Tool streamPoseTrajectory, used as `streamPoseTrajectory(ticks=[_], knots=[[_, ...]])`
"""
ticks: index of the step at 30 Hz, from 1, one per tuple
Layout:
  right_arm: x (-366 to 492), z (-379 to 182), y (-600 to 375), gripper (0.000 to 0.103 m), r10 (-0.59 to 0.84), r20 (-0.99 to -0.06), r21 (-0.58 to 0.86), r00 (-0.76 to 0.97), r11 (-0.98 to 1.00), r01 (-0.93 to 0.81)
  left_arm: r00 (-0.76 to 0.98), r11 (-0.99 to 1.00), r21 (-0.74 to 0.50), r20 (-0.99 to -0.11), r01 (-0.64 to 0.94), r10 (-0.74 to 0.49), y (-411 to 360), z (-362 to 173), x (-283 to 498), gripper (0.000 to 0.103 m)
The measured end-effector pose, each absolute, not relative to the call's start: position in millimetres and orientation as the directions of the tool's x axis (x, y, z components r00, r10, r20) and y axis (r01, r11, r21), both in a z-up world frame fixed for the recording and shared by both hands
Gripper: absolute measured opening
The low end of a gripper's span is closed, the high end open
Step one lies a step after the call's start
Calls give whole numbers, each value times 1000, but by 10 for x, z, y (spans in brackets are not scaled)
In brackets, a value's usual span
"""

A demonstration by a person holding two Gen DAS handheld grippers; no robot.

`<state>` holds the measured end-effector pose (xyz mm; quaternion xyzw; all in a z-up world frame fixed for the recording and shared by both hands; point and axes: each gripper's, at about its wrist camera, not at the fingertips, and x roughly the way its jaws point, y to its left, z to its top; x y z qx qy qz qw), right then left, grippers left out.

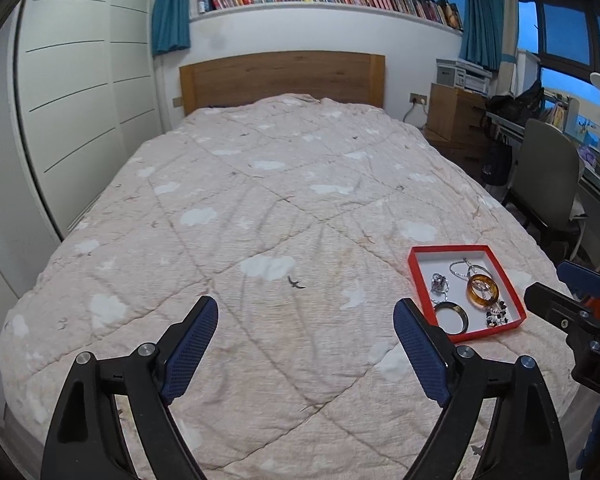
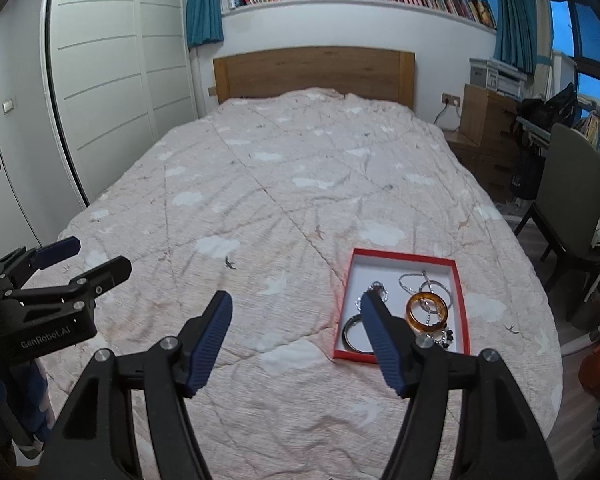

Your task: Organize jewelry

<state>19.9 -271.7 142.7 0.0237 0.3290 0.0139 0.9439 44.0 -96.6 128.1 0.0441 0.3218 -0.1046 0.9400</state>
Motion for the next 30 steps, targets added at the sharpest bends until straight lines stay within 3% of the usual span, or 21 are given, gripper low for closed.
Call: streamPoseTrajectory(ticks=[10, 30], knots=[[-165, 1530, -2509, 66, 13, -574, 38, 819, 999, 10, 810, 985, 14, -572, 171, -132, -736, 1385, 93, 94], [-226, 1278, -2864, 66, -65, -615, 27, 786, 994, 103, 819, 975, 41, -551, 219, -161, -995, 1261, -25, 99]])
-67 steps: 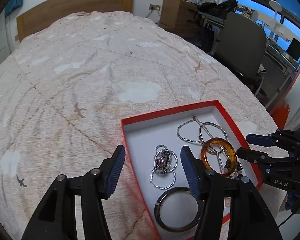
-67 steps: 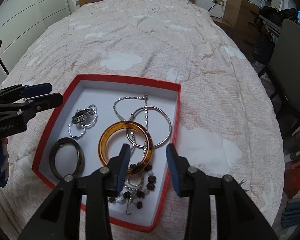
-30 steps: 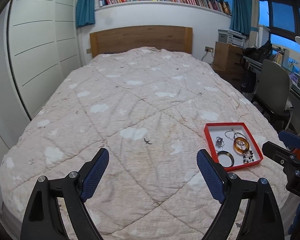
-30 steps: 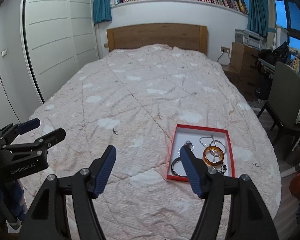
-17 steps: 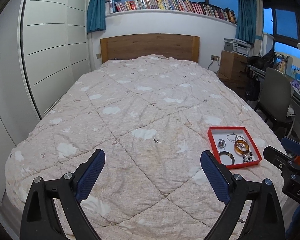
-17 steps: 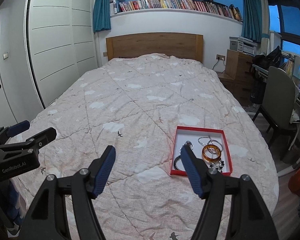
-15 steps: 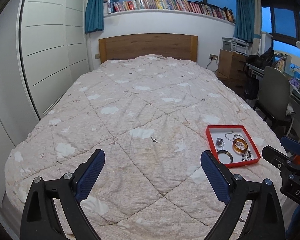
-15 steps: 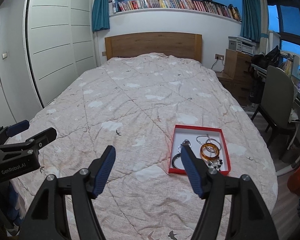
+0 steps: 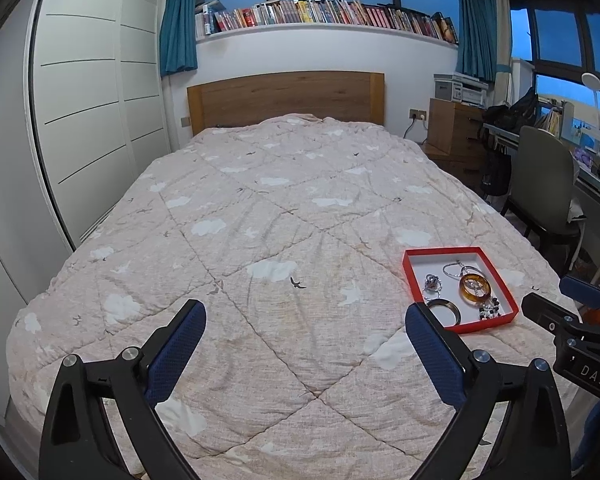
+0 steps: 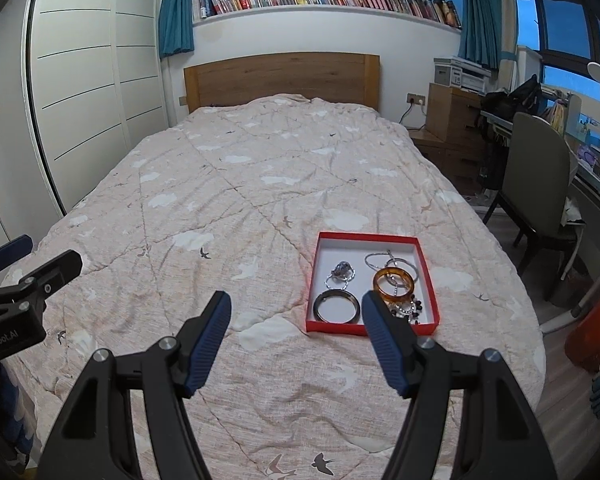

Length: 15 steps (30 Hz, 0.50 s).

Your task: Organize jewelry

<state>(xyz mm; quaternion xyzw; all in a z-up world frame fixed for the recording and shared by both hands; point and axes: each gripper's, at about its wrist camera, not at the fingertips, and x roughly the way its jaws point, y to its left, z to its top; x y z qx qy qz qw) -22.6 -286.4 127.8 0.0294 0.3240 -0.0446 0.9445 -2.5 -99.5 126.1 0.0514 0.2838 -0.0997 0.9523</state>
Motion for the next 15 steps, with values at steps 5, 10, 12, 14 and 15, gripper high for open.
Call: streamPoseTrajectory(ticks=[5, 10, 12, 14, 15], knots=[[-172, 1208, -2872, 66, -59, -628, 30, 776, 995, 100, 819, 977, 22, -548, 213, -166, -981, 1233, 18, 99], [-124, 1141, -2880, 66, -54, -644, 29, 763, 995, 95, 810, 974, 32, -561, 226, -170, -1004, 1195, 46, 99], [-113, 1119, -2878, 66, -50, -650, 29, 758, 995, 91, 806, 972, 33, -566, 233, -174, -1010, 1184, 50, 99], [-105, 1093, -2874, 66, -51, -656, 26, 753, 996, 91, 804, 971, 31, -567, 237, -178, -1009, 1180, 48, 99], [-102, 1081, -2875, 66, -50, -658, 27, 751, 996, 90, 803, 971, 29, -567, 239, -181, -1007, 1179, 46, 99]])
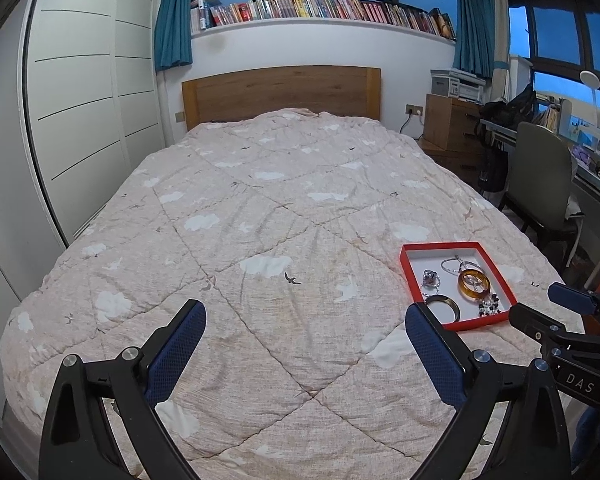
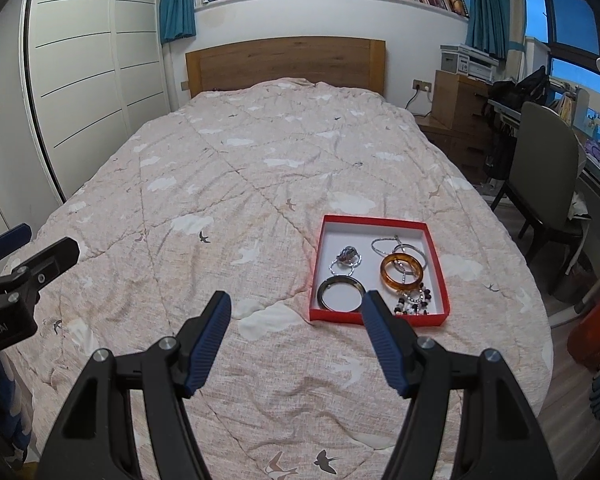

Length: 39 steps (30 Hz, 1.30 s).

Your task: Organize jewelry

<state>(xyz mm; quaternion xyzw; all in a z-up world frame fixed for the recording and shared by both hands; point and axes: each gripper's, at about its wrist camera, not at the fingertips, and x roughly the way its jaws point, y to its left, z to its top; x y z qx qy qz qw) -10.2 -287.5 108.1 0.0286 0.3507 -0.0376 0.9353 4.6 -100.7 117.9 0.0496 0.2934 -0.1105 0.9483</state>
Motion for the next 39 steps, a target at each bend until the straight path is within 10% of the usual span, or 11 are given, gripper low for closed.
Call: streamPoseTrajectory(ticks=[39], knots=[[-45, 887, -2866, 66, -67, -685, 12, 725, 995, 103, 788, 977, 9, -593, 213, -166, -861, 1036, 165, 102]])
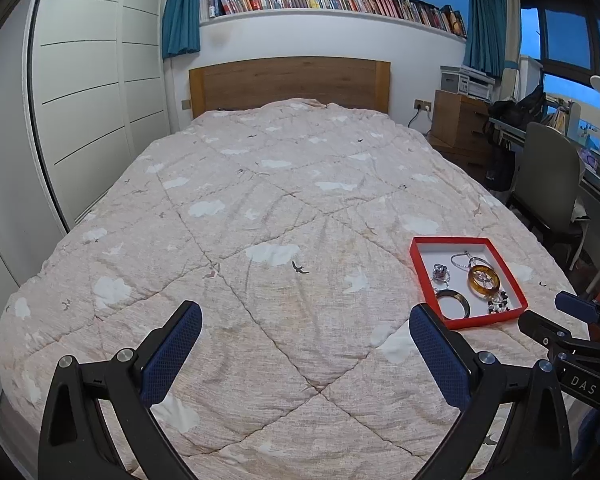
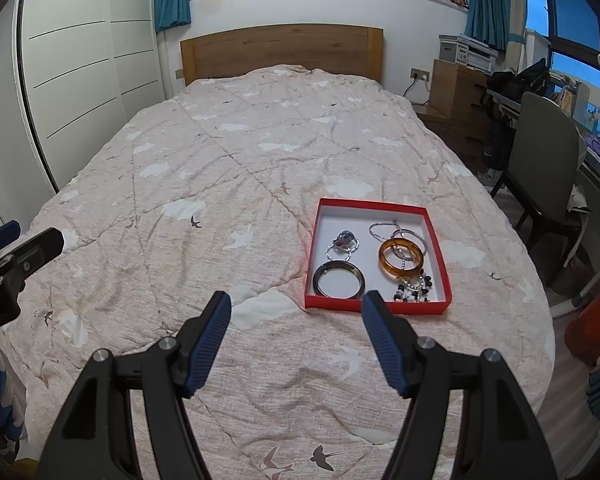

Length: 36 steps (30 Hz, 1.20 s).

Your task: Organize jewelry

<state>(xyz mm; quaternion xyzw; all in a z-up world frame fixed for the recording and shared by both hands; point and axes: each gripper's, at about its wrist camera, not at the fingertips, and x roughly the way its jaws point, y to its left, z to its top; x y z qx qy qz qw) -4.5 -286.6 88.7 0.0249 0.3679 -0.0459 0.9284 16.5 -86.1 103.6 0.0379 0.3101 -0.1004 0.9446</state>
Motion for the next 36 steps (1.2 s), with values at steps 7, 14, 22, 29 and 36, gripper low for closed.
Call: streamPoseTrajectory(ticks=[7, 14, 22, 29, 36], knots=[[-47, 887, -2883, 66, -77, -684, 2, 725, 994, 107, 781, 977, 9, -603, 212, -164, -856, 1007, 185, 102], [-49, 874, -2916, 66, -85, -688, -2, 721, 993, 115, 773, 979, 8, -615, 204, -156, -814, 946, 212, 102], [-39, 852, -2925, 66, -87, -695, -7, 714, 994, 113, 766, 981, 6, -626, 196, -149, -765, 899, 244, 102], [-37, 805, -2933, 66, -90, -703, -11, 706, 993, 116, 760, 982, 0, -633, 191, -148, -732, 865, 263, 102], [-38, 773, -2941, 66, -100, -704, -21, 703, 993, 120, 757, 981, -1, -636, 195, -151, -713, 841, 261, 102]])
